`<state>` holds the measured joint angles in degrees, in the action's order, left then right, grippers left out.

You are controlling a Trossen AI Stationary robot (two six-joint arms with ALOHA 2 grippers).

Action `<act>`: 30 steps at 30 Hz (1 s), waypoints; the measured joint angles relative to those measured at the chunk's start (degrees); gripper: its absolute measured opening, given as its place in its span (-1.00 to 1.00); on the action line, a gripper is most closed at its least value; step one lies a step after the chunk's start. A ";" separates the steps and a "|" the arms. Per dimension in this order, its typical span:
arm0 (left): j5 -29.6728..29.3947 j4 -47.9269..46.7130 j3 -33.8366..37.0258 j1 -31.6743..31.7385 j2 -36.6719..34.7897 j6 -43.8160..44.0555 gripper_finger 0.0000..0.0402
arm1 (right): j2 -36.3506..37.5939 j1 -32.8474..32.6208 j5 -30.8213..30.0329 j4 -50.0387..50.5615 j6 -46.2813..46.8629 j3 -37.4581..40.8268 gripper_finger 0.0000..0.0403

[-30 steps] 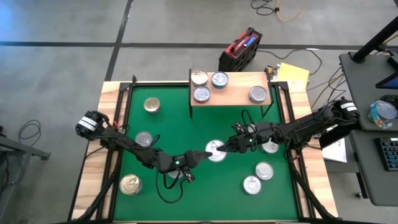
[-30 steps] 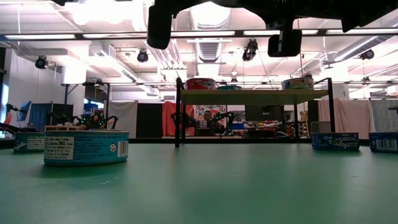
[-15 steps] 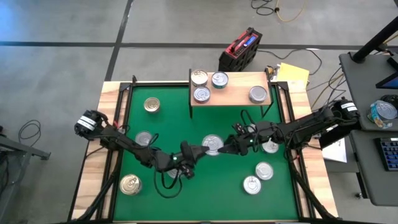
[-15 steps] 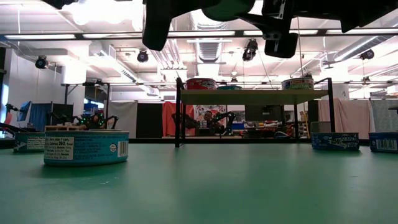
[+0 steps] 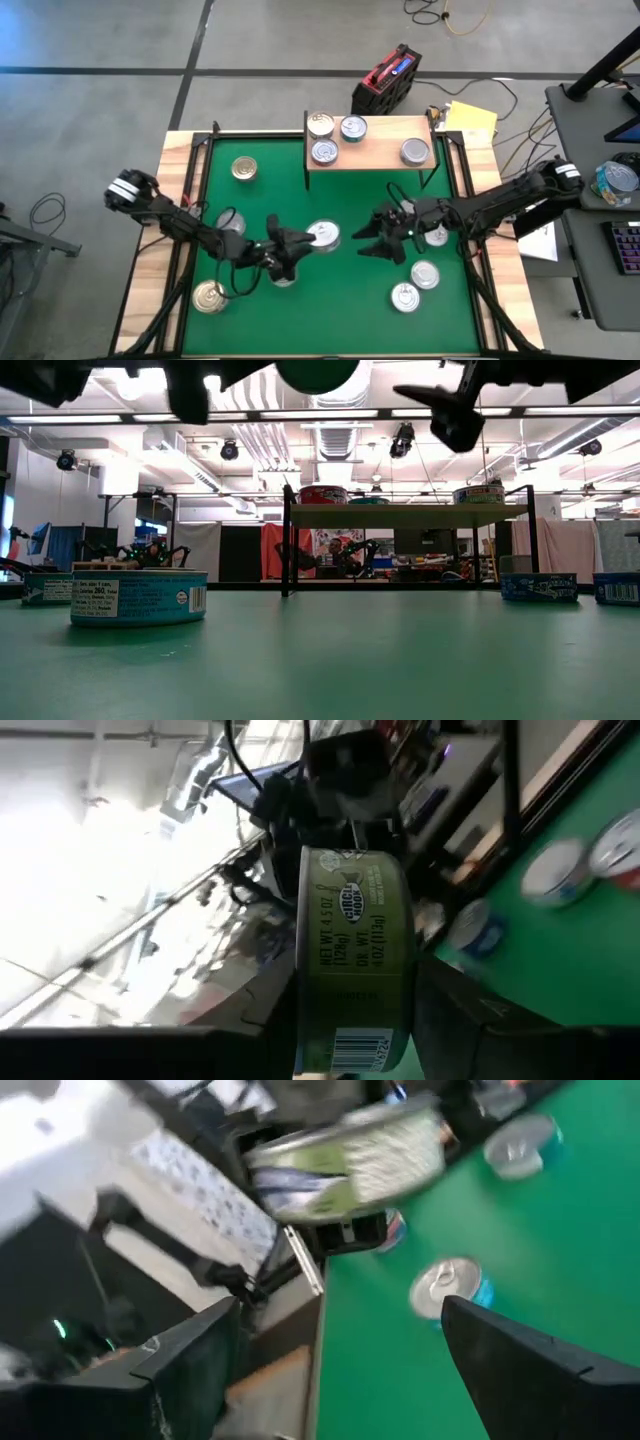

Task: Stack canned seafood by type on shelf
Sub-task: Put the green tuna can on the shelf

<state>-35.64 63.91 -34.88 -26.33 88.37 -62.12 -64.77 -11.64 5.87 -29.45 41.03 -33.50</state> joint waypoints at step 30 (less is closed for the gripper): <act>9.33 9.04 4.12 1.33 5.20 17.77 -0.35 | -10.80 -15.51 -38.93 17.68 -57.76 -17.50 0.47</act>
<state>-26.31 72.95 -30.76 -24.99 93.57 -44.35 -75.57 -27.14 -33.07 -11.77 -16.73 -50.99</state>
